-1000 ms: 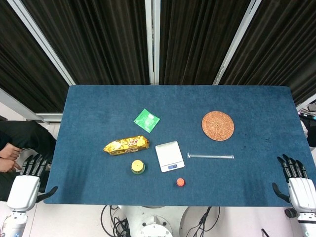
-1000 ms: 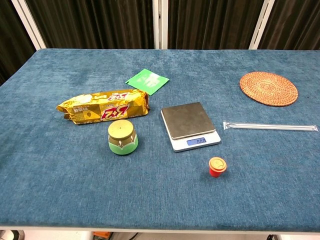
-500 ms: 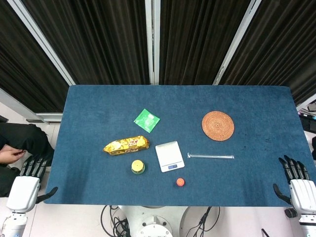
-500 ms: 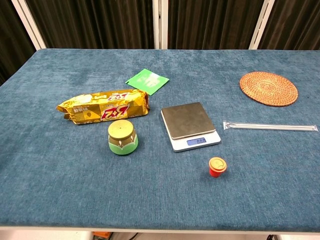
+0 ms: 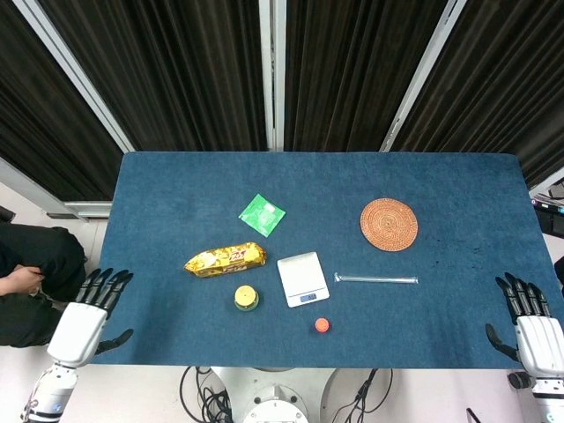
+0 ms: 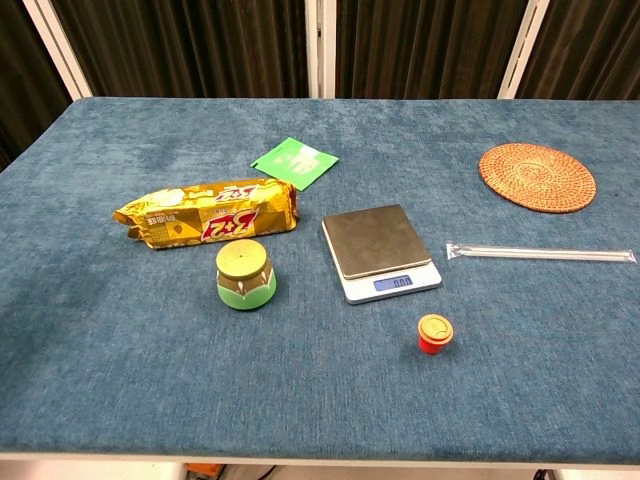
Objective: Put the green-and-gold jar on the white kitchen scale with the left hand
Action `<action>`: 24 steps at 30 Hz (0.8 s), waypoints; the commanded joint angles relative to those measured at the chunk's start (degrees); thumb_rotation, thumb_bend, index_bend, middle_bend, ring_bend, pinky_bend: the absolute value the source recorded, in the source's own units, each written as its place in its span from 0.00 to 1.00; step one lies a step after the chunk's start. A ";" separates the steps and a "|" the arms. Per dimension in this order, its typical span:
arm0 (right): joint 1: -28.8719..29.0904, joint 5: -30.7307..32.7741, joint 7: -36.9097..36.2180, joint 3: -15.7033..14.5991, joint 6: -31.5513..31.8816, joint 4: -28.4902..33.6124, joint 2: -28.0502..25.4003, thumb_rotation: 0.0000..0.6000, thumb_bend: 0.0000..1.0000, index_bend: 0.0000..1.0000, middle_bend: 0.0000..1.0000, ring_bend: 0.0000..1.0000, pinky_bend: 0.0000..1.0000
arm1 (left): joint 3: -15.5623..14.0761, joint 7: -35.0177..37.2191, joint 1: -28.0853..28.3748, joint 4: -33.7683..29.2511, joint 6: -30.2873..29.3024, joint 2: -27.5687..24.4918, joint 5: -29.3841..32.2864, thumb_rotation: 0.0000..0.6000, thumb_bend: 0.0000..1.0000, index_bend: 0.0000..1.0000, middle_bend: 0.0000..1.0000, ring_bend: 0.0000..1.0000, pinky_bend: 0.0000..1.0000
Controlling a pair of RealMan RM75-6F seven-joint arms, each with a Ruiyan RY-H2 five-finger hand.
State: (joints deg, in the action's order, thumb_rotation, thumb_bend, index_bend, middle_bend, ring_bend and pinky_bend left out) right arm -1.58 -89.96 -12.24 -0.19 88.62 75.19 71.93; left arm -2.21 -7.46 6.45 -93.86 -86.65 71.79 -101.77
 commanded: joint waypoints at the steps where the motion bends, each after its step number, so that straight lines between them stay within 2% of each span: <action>1: 0.33 -0.03 0.16 0.03 -0.49 0.60 -0.35 1.00 0.28 0.00 0.00 0.00 0.00 | 0.87 0.37 3.78 -0.56 2.50 1.07 -3.36 1.00 0.14 0.14 0.14 0.04 0.17; 5: 0.60 0.00 0.49 0.02 -0.98 1.37 -0.62 1.00 0.28 0.00 0.00 0.00 0.00 | 2.04 0.51 8.25 -2.45 7.12 2.56 -4.80 1.00 0.14 0.15 0.15 0.05 0.20; 11: 0.52 -0.75 0.83 -0.29 -0.38 2.95 -1.56 1.00 0.28 0.00 0.00 0.00 0.00 | 3.30 -2.74 15.14 -0.73 16.33 7.11 -5.38 1.00 0.14 0.16 0.17 0.07 0.21; 16: 0.22 -0.38 0.79 -0.26 -0.14 3.52 -2.17 1.00 0.28 0.00 0.00 0.00 0.00 | 4.05 -5.30 19.12 0.77 24.04 11.85 -1.47 1.00 0.14 0.16 0.17 0.07 0.21; 24: 0.49 -0.40 0.66 -0.25 -0.57 4.18 -2.71 1.00 0.28 0.00 0.00 0.00 0.00 | 5.77 -3.86 22.97 7.09 28.23 19.98 4.08 1.00 0.14 0.16 0.17 0.07 0.21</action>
State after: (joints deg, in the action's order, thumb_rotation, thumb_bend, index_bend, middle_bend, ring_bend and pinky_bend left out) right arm -1.13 -90.39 -11.62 -0.44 88.10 79.37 69.24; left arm 3.05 -11.67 28.27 -88.32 -59.52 90.19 -98.97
